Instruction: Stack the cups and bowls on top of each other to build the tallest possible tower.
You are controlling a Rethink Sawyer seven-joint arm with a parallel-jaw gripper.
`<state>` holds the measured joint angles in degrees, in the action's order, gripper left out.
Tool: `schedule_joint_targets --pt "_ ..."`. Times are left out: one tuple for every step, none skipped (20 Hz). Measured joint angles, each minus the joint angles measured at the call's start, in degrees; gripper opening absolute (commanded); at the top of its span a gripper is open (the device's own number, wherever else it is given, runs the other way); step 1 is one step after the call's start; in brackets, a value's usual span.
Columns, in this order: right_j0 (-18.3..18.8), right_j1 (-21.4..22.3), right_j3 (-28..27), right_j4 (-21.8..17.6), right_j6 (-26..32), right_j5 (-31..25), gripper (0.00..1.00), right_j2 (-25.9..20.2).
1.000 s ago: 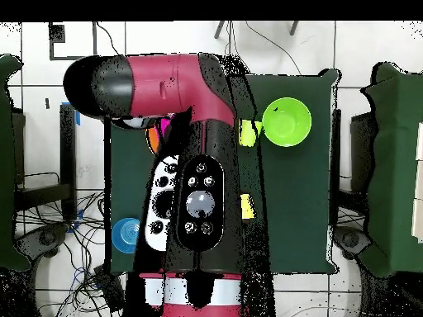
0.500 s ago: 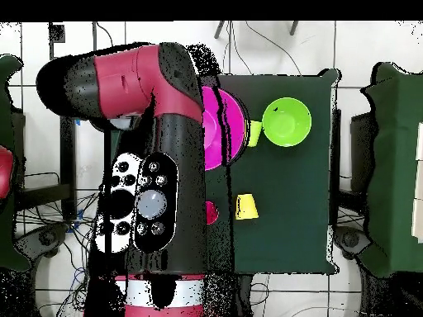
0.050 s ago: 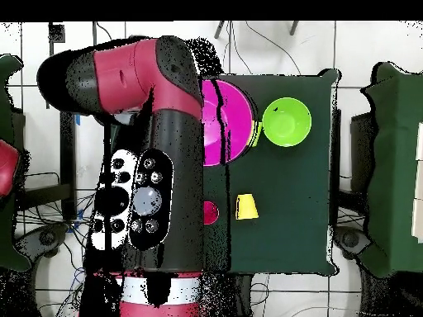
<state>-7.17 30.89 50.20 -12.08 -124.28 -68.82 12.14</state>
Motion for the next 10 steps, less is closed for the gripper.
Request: schedule_joint_targets --pt "0.0 -0.1 -0.1 0.0 0.0 0.0 0.0 0.2" --pt "0.0 -0.2 -0.1 0.0 0.0 0.0 0.0 0.4" --pt "-0.1 -0.3 -0.2 -0.1 0.0 0.0 0.0 0.8" --pt "-0.2 -0.4 -0.2 -0.1 0.0 0.0 0.0 1.1" --pt "-0.3 -0.5 -0.2 -0.1 0.0 0.0 0.0 1.4" --pt "-0.4 -0.7 -0.2 -0.1 0.0 0.0 0.0 1.8" --pt "-0.5 -0.8 -0.2 -0.2 0.0 0.0 0.0 2.1" --pt "-0.6 -0.9 -0.2 -0.2 0.0 0.0 0.0 2.2" --pt "-0.7 -1.0 -0.2 -0.2 0.0 0.0 0.0 2.4" --pt "-0.9 -1.1 -0.2 -0.2 0.0 0.0 0.0 2.7"
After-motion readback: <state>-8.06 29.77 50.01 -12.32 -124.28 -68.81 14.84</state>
